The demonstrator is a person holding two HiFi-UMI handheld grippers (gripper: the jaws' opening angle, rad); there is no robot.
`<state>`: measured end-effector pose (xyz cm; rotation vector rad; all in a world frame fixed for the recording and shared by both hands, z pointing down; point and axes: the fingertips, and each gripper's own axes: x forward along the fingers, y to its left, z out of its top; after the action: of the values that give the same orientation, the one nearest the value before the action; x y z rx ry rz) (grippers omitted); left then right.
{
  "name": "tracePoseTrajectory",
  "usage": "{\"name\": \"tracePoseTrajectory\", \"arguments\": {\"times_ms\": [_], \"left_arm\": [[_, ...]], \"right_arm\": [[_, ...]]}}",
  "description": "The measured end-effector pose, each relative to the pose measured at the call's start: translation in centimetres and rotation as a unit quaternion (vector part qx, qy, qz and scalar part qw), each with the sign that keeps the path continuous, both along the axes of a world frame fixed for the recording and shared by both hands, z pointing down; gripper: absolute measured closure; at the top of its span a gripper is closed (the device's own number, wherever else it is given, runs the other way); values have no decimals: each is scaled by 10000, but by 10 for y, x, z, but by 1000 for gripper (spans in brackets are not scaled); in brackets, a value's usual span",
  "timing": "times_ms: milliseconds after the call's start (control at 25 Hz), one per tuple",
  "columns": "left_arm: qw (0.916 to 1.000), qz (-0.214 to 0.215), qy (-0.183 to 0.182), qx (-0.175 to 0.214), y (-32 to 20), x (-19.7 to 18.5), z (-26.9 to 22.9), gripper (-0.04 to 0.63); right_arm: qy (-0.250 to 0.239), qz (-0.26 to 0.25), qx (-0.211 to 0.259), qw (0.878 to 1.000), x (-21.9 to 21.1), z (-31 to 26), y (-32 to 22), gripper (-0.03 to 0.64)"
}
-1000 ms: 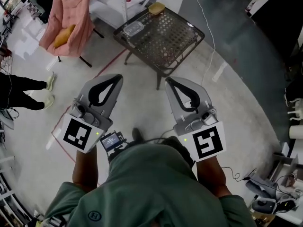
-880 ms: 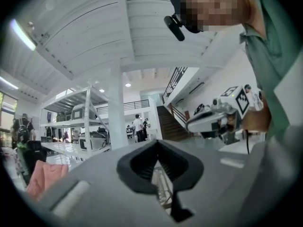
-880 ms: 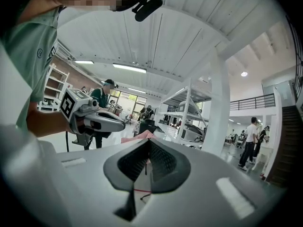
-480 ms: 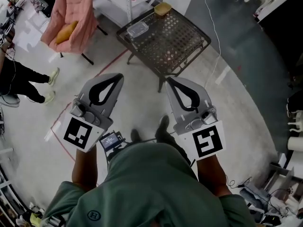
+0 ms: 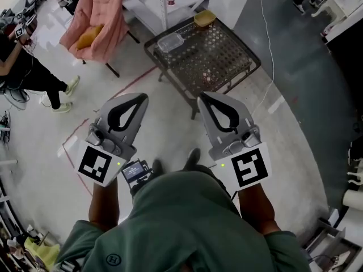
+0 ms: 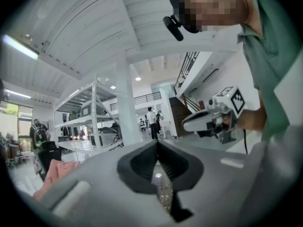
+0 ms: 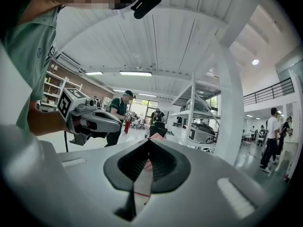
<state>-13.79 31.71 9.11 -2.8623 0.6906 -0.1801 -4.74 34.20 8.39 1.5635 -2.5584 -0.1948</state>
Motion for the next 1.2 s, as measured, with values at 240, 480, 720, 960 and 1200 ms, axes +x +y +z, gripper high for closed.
{"name": "tracePoseTrajectory", "arguments": {"times_ms": [240, 480, 720, 960, 1200], "left_arm": [[9998, -212, -25, 35, -10, 29, 1, 592], [9990, -442, -100, 54, -23, 46, 0, 592], [9983, -547, -182, 49, -34, 59, -4, 592], [9987, -427, -215, -172, -82, 59, 12, 592], [9997, 45, -109, -235, -133, 71, 16, 592]], "right_arm": [[-65, -221, -72, 9997, 30, 7, -12, 611], [-175, -420, -2, 9990, 49, 4, -28, 611], [-238, -512, -90, 9984, 64, 7, -44, 611], [-197, -336, -353, 9986, 68, 25, -84, 611], [-168, 49, -417, 9990, 68, 27, -126, 611]]}}
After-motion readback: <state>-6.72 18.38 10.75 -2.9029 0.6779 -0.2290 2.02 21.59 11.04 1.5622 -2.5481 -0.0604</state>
